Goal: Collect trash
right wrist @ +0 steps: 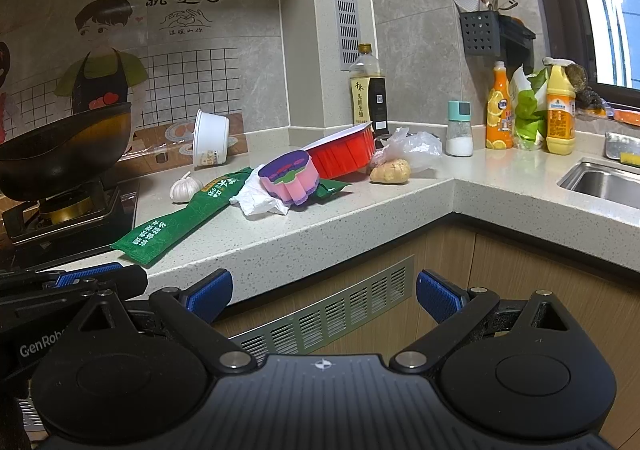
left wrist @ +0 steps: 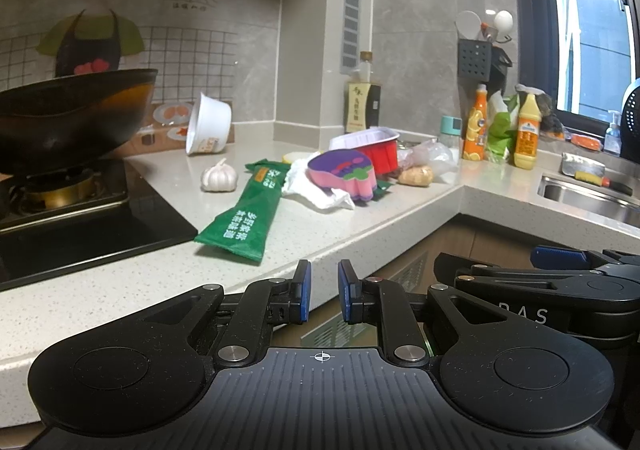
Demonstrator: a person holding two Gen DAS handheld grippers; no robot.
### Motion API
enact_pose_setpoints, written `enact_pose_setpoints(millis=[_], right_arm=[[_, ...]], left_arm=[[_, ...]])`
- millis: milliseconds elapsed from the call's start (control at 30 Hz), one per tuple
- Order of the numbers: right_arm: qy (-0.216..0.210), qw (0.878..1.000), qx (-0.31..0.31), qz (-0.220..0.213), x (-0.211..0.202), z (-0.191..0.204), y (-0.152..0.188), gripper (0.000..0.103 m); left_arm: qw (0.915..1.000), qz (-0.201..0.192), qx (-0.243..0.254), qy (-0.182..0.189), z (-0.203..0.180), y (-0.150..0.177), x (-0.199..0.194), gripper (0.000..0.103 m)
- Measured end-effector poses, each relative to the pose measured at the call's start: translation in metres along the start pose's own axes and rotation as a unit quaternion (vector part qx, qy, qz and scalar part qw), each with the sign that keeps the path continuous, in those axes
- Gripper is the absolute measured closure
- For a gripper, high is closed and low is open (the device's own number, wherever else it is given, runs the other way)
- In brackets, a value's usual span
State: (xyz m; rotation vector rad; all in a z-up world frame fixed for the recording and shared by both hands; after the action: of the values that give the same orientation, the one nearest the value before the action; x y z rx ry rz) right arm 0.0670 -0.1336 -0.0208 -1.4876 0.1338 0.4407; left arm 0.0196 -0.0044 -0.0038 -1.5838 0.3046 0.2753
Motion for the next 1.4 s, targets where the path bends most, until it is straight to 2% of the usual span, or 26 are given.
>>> enact_pose_setpoints(millis=[800, 1033, 1267, 1400], right_arm=[[0.000, 1.000, -0.003, 0.004, 0.003, 0.000, 0.001, 0.004], [-0.003, 1.000, -0.017, 0.019, 0.016, -0.004, 0.001, 0.004], [-0.019, 0.998, -0.049, 0.037, 0.044, -0.022, -0.026, 0.004], [-0.021, 0.996, -0.056, 0.067, 0.064, -0.035, -0.051, 0.004]], left_arm=[[1.0000, 0.005, -0.006, -0.003, 0.003, 0.000, 0.003, 0.084], [0.9997, 0.021, -0.005, -0.007, 0.002, -0.003, 0.013, 0.084], [0.9992, 0.034, 0.002, -0.021, 0.001, -0.022, 0.031, 0.084], [0.9979, 0.051, -0.039, -0.007, 0.015, -0.046, 0.049, 0.084]])
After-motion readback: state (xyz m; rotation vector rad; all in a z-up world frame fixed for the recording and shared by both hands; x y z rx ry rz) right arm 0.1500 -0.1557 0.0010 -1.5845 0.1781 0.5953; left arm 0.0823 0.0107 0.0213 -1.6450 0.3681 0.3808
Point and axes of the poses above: each gripper's, at about its wrist camera, not at the fingertips, and x roughly the way its jaws point, z to its left, y to its underside, the point moved 3 cm from there along x, roughly the way its jaws point, and after that the axes turned 2 degrees about z, right-handed, at the moved point
